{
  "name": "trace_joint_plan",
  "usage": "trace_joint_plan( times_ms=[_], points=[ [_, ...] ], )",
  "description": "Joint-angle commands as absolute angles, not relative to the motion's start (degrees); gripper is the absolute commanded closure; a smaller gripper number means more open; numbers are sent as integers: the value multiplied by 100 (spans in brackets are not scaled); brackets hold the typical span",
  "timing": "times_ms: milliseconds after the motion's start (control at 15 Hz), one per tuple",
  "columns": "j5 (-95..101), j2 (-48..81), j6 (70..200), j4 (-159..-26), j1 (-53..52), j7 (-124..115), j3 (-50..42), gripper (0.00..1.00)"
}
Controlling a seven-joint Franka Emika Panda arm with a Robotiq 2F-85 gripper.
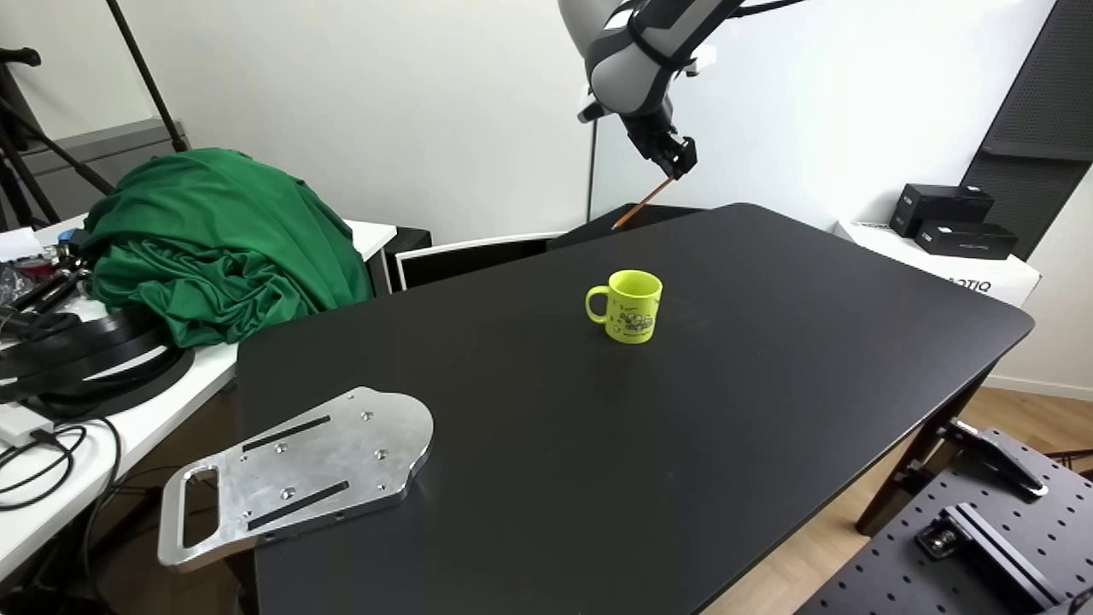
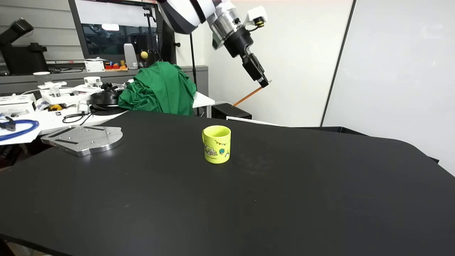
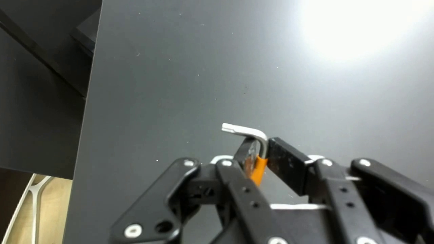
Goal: Put the pen in the mug
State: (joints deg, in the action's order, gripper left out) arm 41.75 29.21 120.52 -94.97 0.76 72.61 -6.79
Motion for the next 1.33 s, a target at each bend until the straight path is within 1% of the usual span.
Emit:
trace_joint_plan(
  times_ms=[0,667,933,1267],
  points=[
    [4538,2687,11598,-9653,-39,7068,-552,95],
    [5027,2479,10597,-10073,-127,7123,-176,95],
    [5066,2456,10626,-10357,-98,7086,-59,95],
    [5130,2565,11024,-10618,-38,6984,-17,95]
  ],
)
